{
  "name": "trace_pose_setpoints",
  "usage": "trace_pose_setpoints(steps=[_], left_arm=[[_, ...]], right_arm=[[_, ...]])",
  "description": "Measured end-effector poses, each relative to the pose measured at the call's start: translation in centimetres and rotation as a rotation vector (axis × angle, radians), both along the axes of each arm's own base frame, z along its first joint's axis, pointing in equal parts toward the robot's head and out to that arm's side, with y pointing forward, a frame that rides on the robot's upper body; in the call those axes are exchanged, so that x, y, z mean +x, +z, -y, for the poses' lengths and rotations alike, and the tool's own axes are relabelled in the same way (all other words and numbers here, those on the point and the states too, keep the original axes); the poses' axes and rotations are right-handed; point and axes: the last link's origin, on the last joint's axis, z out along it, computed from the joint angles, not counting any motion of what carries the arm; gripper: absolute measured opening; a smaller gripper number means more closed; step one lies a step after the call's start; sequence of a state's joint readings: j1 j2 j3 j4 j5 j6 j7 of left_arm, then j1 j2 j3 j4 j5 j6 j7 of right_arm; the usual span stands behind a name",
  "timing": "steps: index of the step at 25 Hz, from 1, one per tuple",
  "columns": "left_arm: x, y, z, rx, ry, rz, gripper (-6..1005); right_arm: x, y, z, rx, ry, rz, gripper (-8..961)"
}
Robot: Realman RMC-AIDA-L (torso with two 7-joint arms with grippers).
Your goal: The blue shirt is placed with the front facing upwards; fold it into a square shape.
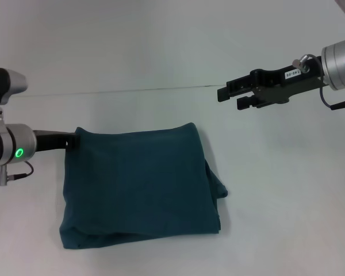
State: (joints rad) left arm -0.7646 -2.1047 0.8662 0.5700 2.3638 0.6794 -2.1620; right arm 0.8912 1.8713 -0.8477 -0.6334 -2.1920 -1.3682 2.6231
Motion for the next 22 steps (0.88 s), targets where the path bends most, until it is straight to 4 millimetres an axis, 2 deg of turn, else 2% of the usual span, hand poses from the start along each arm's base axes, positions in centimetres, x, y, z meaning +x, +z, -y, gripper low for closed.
trace_pose_setpoints(steps=[6,16,20,22], left_arm=[[-0.4,0.2,0.1,0.012,0.012,0.000,48],[0.0,0.4,0.1,0.006,-0.001,0.013,101],[-0.4,1.5,0.4,0.017,0.009,0.029,123],[-1.2,3.1,0.6,0.078,0.053,0.057,133]], right_arm=[[0.0,-0.1,0.0,0.000,0.001,0.001,710],[0.0,-0.1,0.0,0.002,0.000,-0.001,709],[0.0,-0.1,0.0,0.002,0.000,0.001,709],[0.1,0.0,0.0,0.004,-0.002,0.002,709]])
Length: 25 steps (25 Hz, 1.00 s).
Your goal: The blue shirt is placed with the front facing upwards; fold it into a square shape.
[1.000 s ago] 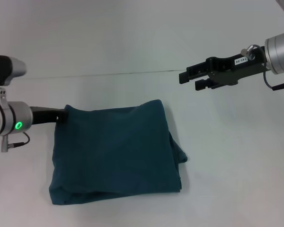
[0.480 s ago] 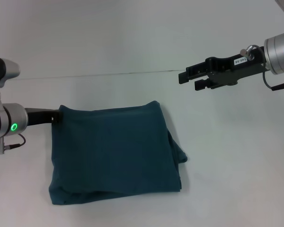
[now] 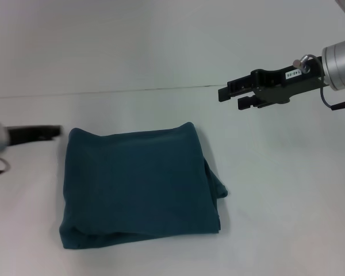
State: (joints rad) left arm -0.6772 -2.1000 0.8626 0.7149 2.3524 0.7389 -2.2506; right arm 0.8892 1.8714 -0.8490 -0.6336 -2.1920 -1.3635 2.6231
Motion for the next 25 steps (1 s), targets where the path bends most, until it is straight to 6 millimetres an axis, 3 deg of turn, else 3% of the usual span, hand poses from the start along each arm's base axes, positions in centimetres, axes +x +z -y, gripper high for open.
trace_pose_setpoints(steps=[4,7,12,19,25], left_arm=[[-1.4,3.0,1.0,0.083,0.084,0.090,211],[-1.7,3.4,2.3,0.022,0.166,0.228,312],[-1.4,1.9,3.8,-0.086,0.297,0.498,538],[-0.3,0.3,3.8,-0.060,0.273,0.722,795],[0.1,-1.8,4.0,-0.060,0.290,0.788,795]], right_arm=[[0.2,0.1,0.0,0.004,-0.005,0.000,709],[0.3,0.1,0.0,0.008,-0.006,0.001,709],[0.3,0.1,0.0,0.006,-0.007,0.004,709],[0.5,0.0,0.1,0.004,-0.007,0.003,709],[0.7,-0.2,0.3,0.001,-0.011,0.000,709]])
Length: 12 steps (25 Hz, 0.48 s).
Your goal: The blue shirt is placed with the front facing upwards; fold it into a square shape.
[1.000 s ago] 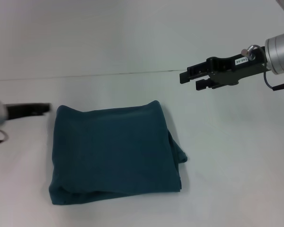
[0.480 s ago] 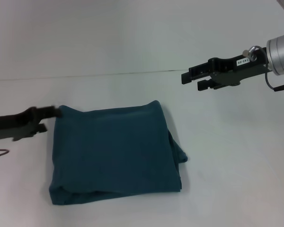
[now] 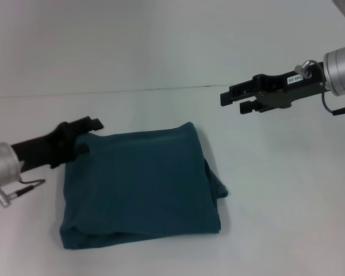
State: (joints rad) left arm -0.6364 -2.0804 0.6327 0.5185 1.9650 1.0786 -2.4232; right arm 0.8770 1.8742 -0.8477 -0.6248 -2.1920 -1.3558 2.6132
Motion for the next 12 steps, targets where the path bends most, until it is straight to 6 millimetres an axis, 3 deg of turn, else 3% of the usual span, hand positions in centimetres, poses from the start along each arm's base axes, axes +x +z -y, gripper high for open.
trace_pose_setpoints(steps=[12], left_arm=[[-0.2,-2.2,0.1,-0.027,0.024,-0.051,795]], right_arm=[[1.1,0.2,0.3,0.012,-0.024,0.006,709]])
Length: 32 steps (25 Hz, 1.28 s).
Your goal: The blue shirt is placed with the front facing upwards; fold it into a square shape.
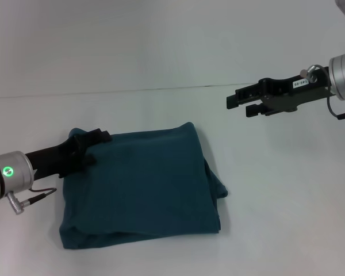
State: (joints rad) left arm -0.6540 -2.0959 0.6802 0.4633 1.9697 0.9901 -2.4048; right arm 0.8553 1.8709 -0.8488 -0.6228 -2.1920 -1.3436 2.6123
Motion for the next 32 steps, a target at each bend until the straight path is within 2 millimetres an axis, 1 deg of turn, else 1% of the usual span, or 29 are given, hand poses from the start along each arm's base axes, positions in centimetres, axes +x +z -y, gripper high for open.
trace_pose_setpoints(steps=[5,8,10,12,13,15,21,24,29,30,32], left_arm=[[0.0,0.6,-0.2,0.008,-0.009,-0.006,795],[0.0,1.6,-0.1,0.007,-0.029,0.009,795],[0.1,2.2,0.5,-0.013,-0.051,0.055,795],[0.2,2.4,0.8,-0.022,-0.060,0.075,795],[0.2,2.6,1.8,-0.051,-0.077,0.120,795],[-0.1,2.4,3.1,-0.086,-0.077,0.162,795],[-0.9,1.2,5.5,-0.131,-0.047,0.221,795],[-1.6,0.5,6.2,-0.136,-0.019,0.213,795],[-2.5,0.0,6.7,-0.133,0.016,0.189,795],[-2.5,0.1,6.8,-0.134,0.012,0.199,795],[-2.1,0.8,7.0,-0.127,-0.016,0.233,795]], right_arm=[[0.1,0.1,0.0,0.003,-0.002,0.000,709],[0.2,0.1,0.0,0.001,-0.002,0.003,709],[0.3,0.1,0.1,0.000,-0.002,0.004,709],[0.4,0.1,0.2,-0.003,-0.005,0.004,709],[0.5,0.1,0.2,-0.004,-0.006,0.004,709],[0.6,0.1,0.3,-0.004,-0.008,0.005,709],[0.8,0.1,0.4,-0.005,-0.008,0.006,708],[1.0,0.1,0.6,-0.007,-0.007,0.007,708],[1.2,0.1,0.6,-0.007,-0.011,0.006,708],[1.2,0.1,0.7,-0.006,-0.011,0.006,708],[1.2,0.2,0.7,-0.006,-0.012,0.005,708]])
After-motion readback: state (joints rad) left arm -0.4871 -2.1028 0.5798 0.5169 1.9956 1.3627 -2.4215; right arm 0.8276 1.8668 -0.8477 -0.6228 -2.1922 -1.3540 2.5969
